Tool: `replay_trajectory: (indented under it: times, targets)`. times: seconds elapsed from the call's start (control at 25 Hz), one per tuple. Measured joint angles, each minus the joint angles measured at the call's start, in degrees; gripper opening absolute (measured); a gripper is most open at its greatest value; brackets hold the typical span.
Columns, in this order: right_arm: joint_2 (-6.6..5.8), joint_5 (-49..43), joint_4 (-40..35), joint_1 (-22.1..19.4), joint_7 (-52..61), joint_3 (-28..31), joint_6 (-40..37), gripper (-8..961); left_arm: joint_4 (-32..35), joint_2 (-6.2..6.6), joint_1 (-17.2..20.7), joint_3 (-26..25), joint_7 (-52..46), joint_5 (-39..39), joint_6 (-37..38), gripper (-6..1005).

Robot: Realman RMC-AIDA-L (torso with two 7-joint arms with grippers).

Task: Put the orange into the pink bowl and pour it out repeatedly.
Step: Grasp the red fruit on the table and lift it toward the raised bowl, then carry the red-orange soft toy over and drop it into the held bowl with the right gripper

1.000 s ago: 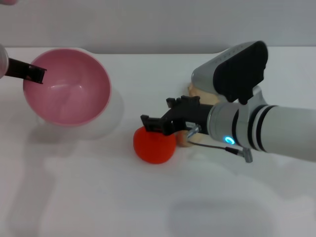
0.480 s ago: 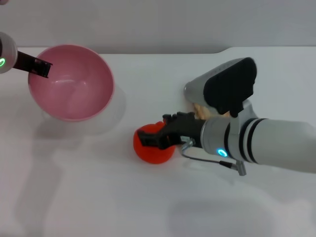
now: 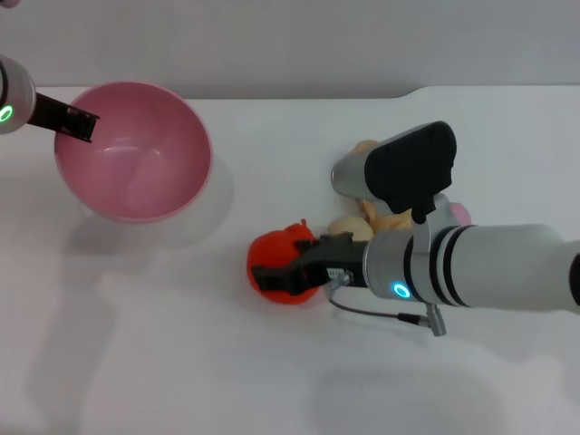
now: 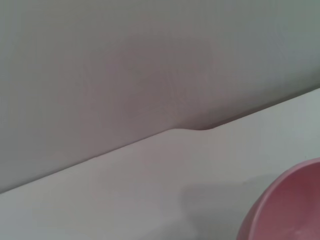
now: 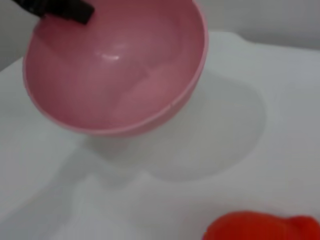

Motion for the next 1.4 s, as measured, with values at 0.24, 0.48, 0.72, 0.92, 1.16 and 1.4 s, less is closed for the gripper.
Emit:
replay_trajectory:
  times: [0.24, 0.48, 0.72, 0.92, 1.16, 1.4]
  targets:
    - [-0.01, 0.0, 3.7, 1.8, 2.1, 0.7, 1.9, 698, 0.4, -0.05, 0.0, 0.1, 0.0, 0.0, -0.3, 34]
    - [-0.07, -0.2, 3.1, 1.7, 2.2, 1.0, 2.4, 454, 0.4, -0.08, 0.0, 0.7, 0.0, 0.0, -0.4, 34]
    - [-0.22, -1.0, -1.6, 1.3, 1.9, 1.0, 3.3, 384, 0.3, -0.09, 0.0, 0.9, 0.0, 0.0, -0.2, 34]
    - [-0.34, -3.9, -8.4, -0.1, 1.8, 2.6, 6.3, 326, 0.1, -0.09, 0.2, 1.4, 0.0, 0.0, 0.0, 34]
    - [-0.29, -7.8, -20.0, -4.8, 1.7, 6.4, 11.0, 198, 0.0, -0.09, 0.7, 1.6, 0.1, 0.0, 0.0, 34]
    - [-0.08, -10.2, -31.1, -6.8, 1.7, 8.0, 15.3, 151, -0.3, -0.27, 0.7, 2.6, 1.3, -1.1, 0.1, 35]
